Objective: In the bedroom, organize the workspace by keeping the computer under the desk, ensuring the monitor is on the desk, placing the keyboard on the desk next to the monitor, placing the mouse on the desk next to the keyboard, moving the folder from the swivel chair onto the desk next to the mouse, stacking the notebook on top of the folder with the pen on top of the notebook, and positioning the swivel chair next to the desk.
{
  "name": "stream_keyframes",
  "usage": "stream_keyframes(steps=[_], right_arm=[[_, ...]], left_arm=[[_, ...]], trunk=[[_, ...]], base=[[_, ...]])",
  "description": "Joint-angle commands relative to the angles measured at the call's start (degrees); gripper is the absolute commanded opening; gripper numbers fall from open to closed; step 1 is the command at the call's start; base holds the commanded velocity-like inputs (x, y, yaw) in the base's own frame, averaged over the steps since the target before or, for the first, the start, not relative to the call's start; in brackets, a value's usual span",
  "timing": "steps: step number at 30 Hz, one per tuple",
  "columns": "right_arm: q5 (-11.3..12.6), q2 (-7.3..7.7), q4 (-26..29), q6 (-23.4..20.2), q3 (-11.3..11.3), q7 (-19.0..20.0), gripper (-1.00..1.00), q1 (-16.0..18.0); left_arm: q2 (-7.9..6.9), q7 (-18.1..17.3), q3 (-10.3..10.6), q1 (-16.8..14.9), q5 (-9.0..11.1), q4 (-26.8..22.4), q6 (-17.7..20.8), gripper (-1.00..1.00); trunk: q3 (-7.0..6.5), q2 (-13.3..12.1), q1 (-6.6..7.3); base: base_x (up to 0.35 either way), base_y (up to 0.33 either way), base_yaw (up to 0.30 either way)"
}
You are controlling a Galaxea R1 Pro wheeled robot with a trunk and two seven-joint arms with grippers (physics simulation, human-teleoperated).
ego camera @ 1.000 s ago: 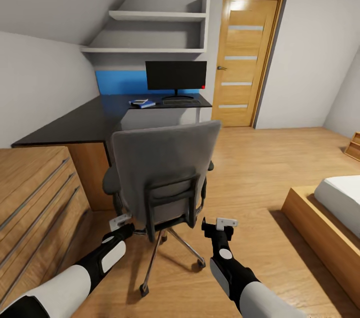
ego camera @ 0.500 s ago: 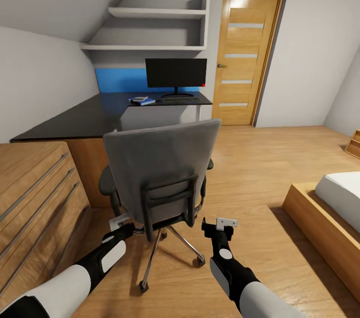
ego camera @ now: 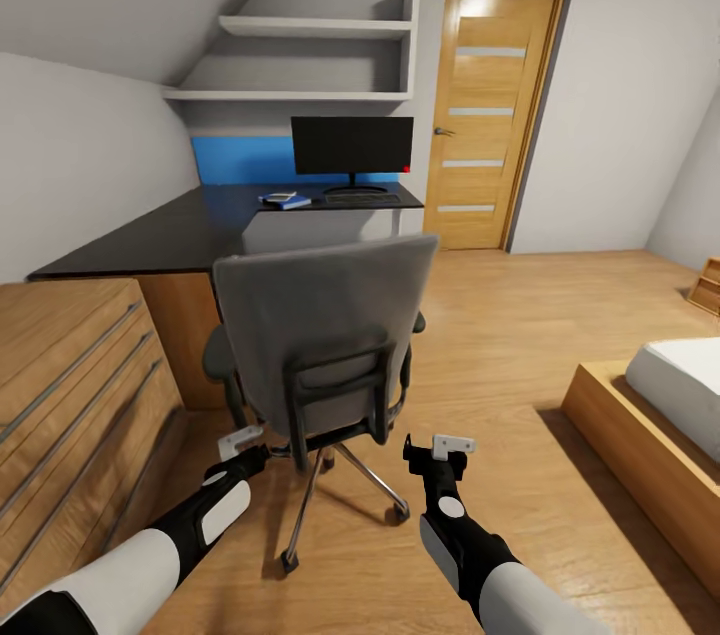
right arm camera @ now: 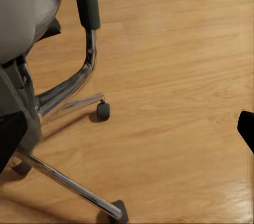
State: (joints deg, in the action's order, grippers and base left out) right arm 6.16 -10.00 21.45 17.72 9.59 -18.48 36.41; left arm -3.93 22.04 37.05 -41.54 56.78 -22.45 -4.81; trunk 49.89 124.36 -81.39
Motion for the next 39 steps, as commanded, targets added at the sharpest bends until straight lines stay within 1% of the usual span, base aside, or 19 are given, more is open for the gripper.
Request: stream_keyframes(steps=[1,9,13,14,15,16,17,19,20,22,24,27,29,33,39], right_arm=[[0.6,0.0,-0.1,0.3,0.4,-0.3,1.0,0.1],[0.6,0.0,-0.1,0.3,0.4,-0.3,1.0,0.1],[0.6,0.0,-0.1,0.3,0.4,-0.3,1.0,0.1],[0.6,0.0,-0.1,0.3,0.4,-0.3,1.0,0.1],[0.5,0.0,0.0,0.3,0.4,-0.3,1.0,0.1],[0.5,0.0,0.0,0.3,0.4,-0.3,1.0,0.1],[0.5,0.0,0.0,0.3,0.4,-0.3,1.0,0.1],[0.5,0.0,0.0,0.3,0.3,-0.3,1.0,0.1],[0.5,0.0,0.1,0.3,0.3,-0.3,1.0,0.1],[0.5,0.0,0.1,0.3,0.3,-0.3,1.0,0.1],[0.5,0.0,0.1,0.3,0.3,-0.3,1.0,0.1],[0.5,0.0,0.1,0.3,0.3,-0.3,1.0,0.1],[0.4,0.0,0.1,0.3,0.3,-0.3,1.0,0.1],[0.4,0.0,0.2,0.3,0.3,-0.3,1.0,0.1],[0.5,0.0,0.2,0.3,0.3,-0.3,1.0,0.1]], left_arm=[[-0.09,0.3,0.5,0.0,0.6,-0.1,-0.3,1.0],[-0.3,0.8,0.4,0.0,0.7,0.2,-0.3,1.0],[-1.62,0.9,0.3,0.0,0.8,0.4,-0.3,1.0],[-2.46,1.0,0.2,0.0,1.1,0.5,-0.3,1.0],[-3.78,1.0,-0.9,0.0,3.3,0.6,-0.2,1.0],[-3.94,1.0,-1.4,0.0,3.9,0.6,-0.2,1.0],[-4.25,1.0,-2.8,0.0,5.1,0.6,-0.1,1.0],[-4.57,1.0,-4.0,0.0,6.0,0.6,-0.1,1.0],[-5.01,1.0,-5.0,0.0,6.6,0.6,-0.1,1.0],[-5.98,0.9,-6.5,0.0,7.4,0.6,0.0,1.0],[-6.65,0.9,-7.1,0.0,7.7,0.6,-0.1,1.0],[-7.24,0.8,-7.6,0.0,8.3,0.6,-0.1,1.0],[-7.8,0.6,-8.3,0.0,9.5,0.6,-0.1,1.0],[-7.63,0.6,-8.3,0.0,10.0,0.6,0.0,1.0],[-7.61,0.5,-8.3,0.0,10.0,0.6,0.1,1.0]], trunk=[[0.05,0.0,0.04],[0.05,0.0,0.04],[0.05,0.0,0.04],[0.05,0.0,0.04],[0.05,0.0,0.04],[0.05,0.0,0.04],[0.05,0.0,0.04],[0.05,0.0,0.04],[0.05,0.0,0.04],[0.05,0.0,0.04],[0.05,0.0,0.04],[0.05,0.0,0.04],[0.05,0.0,0.04],[0.05,0.0,0.04],[0.05,0.0,0.04]], base=[[-0.219,0.0,0.0],[-0.043,0.0,0.0],[-0.007,0.0,0.0],[-0.003,0.0,0.0],[0.0,0.0,0.0],[0.0,0.0,0.0],[0.0,0.0,0.0],[0.0,0.0,0.0],[0.0,0.0,0.0],[0.0,0.0,0.0],[0.0,0.0,0.0],[0.0,0.0,0.0],[0.0,0.0,0.0],[0.0,0.0,0.0],[0.011,-0.001,0.0]])
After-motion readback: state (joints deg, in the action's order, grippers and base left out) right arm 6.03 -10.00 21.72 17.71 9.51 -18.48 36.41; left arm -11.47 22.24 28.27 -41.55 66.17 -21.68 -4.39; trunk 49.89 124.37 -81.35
